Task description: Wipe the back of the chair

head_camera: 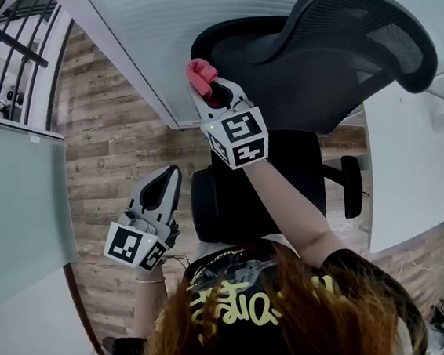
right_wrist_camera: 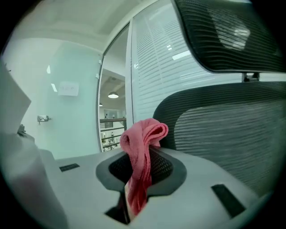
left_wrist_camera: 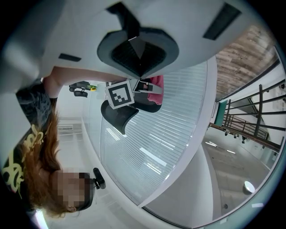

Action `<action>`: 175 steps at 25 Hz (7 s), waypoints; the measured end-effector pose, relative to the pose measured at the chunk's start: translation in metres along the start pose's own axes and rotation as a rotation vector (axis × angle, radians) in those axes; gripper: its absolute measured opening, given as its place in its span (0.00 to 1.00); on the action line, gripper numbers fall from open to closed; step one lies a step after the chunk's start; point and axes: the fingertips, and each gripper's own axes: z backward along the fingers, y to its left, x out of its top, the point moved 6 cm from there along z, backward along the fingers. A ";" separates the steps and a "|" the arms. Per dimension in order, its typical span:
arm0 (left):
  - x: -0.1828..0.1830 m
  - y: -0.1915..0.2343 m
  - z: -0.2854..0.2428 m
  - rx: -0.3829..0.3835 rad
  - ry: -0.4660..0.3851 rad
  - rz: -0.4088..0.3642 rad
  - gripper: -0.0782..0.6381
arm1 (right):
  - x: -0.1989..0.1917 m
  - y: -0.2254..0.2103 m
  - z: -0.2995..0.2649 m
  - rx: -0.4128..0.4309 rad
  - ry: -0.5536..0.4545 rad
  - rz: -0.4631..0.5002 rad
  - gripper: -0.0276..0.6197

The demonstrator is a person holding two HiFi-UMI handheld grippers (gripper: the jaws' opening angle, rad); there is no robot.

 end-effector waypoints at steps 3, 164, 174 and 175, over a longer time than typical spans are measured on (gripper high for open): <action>0.000 -0.001 0.003 0.008 -0.002 0.002 0.10 | -0.003 0.010 0.000 0.035 0.015 0.011 0.15; -0.012 -0.035 0.008 0.076 0.031 0.003 0.10 | -0.024 0.000 0.044 0.050 -0.003 0.066 0.15; -0.014 -0.079 -0.046 -0.039 0.044 -0.014 0.10 | -0.029 -0.087 0.151 -0.160 -0.053 0.005 0.15; -0.014 -0.084 -0.051 -0.050 0.046 -0.015 0.10 | -0.031 -0.100 0.162 -0.197 -0.052 -0.002 0.15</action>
